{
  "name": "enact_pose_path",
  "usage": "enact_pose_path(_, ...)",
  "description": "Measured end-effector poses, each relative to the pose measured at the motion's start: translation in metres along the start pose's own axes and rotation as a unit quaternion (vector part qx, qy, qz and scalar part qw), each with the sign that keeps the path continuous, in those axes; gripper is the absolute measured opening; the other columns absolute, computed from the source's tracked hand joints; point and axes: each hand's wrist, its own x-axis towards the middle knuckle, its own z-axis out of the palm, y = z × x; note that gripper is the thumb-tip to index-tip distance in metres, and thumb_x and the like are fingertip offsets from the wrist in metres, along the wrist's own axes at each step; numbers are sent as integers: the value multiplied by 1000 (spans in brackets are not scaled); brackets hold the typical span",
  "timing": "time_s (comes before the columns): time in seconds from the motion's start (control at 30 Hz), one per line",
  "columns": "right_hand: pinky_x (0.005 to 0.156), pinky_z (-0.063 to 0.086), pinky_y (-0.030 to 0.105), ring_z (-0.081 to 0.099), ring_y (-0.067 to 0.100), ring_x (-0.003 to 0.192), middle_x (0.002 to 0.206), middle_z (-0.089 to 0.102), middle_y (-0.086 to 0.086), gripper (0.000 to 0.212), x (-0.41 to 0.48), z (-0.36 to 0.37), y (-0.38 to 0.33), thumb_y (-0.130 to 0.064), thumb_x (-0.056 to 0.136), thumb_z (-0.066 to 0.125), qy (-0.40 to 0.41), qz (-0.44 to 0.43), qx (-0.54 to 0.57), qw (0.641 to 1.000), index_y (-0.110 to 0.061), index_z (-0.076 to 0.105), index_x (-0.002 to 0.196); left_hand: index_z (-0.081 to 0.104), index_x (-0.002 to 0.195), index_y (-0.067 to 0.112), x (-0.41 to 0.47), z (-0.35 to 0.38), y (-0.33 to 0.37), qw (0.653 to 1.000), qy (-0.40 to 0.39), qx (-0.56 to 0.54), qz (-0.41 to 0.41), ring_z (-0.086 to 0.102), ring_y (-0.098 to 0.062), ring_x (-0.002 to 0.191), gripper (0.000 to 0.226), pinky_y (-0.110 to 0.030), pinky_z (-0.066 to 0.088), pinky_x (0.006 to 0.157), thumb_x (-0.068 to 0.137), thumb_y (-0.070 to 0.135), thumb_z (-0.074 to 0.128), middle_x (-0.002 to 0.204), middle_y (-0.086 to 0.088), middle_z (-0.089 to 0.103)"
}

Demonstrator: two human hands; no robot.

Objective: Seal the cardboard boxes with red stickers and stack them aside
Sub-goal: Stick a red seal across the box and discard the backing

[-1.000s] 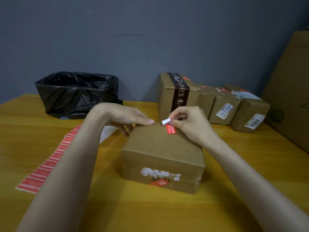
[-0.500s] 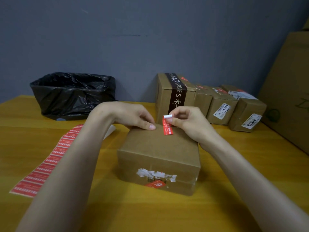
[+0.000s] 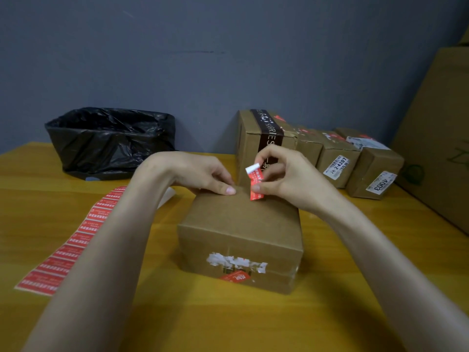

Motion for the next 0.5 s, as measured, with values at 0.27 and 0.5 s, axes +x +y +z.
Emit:
enact_pose_path(0.27,65,51,28,65,14,64,68,69,8,32,-2,-7,-2,-2,76,73,-14,28,113,993,-20,53,93,61,122,21,-4,0,2,999,8,33,-4,60,-7,106,39,-28,46,98,89,39,52,116,8,65)
enact_pose_path(0.5,61,49,23,63,14,68,65,69,0,31,-3,-8,-4,-3,80,68,-11,37,168,985,-30,62,94,61,114,26,-20,-6,21,966,232,-77,88,62,5,95,55,-11,46,83,64,47,71,103,17,65)
